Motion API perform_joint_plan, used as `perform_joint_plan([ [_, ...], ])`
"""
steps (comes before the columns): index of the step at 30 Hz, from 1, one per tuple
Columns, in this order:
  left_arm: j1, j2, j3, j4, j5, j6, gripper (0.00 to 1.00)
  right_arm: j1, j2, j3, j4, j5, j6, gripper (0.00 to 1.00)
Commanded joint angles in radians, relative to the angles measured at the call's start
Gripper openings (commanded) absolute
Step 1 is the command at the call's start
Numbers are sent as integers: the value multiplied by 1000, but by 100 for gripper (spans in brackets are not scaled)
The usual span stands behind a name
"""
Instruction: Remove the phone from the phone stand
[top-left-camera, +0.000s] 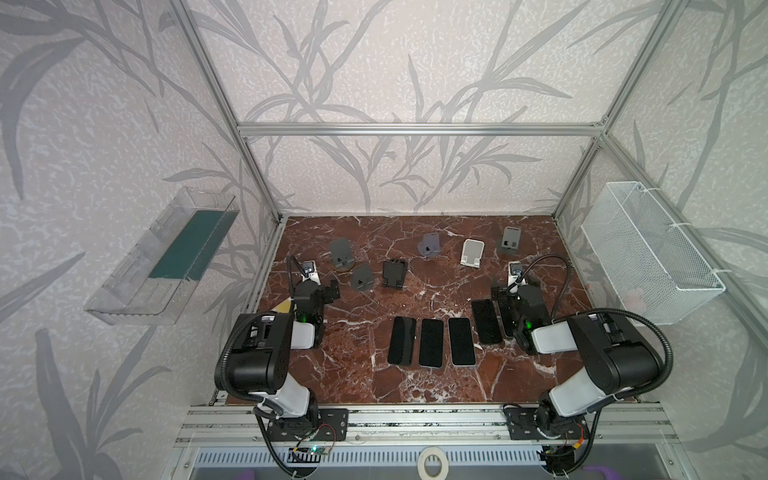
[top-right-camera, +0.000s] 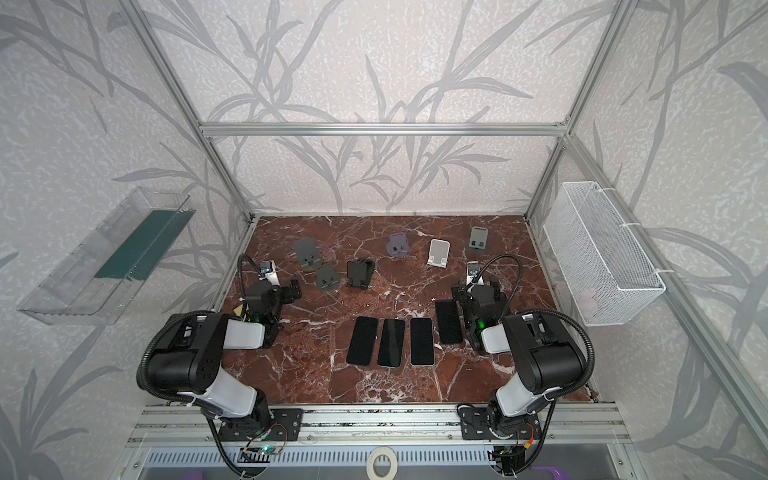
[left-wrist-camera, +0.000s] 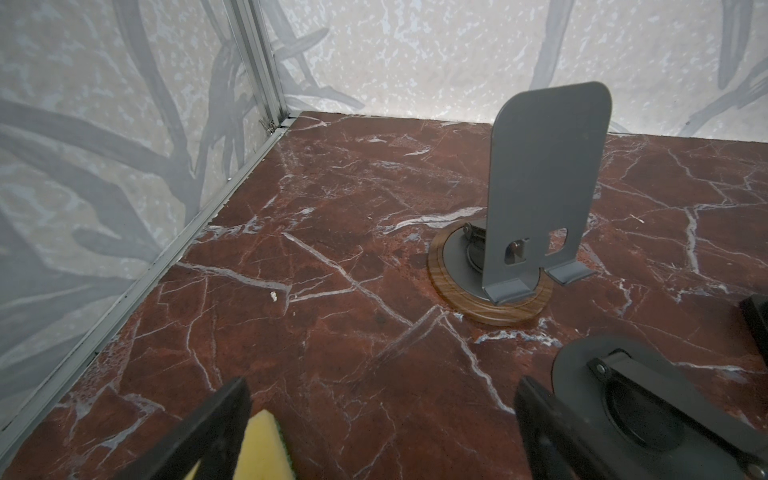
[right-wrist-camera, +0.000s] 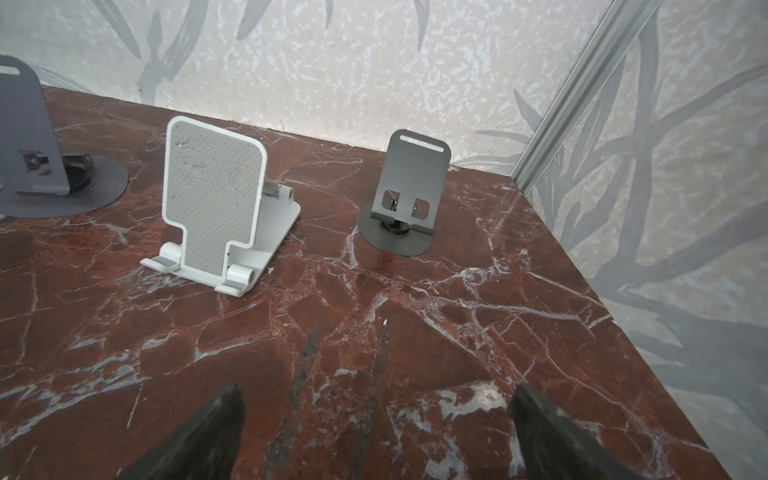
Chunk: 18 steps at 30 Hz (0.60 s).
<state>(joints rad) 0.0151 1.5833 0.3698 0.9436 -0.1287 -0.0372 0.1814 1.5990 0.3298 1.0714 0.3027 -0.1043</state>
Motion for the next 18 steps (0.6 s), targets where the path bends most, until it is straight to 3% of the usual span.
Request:
perform_joint_plan([
  [1, -3, -16, 8, 1, -2, 12, 99, -10, 2, 25, -27, -10, 33, 99],
  [18, -8, -14, 6, 6, -8, 15, 99, -10, 3, 24, -21, -10, 29, 99],
])
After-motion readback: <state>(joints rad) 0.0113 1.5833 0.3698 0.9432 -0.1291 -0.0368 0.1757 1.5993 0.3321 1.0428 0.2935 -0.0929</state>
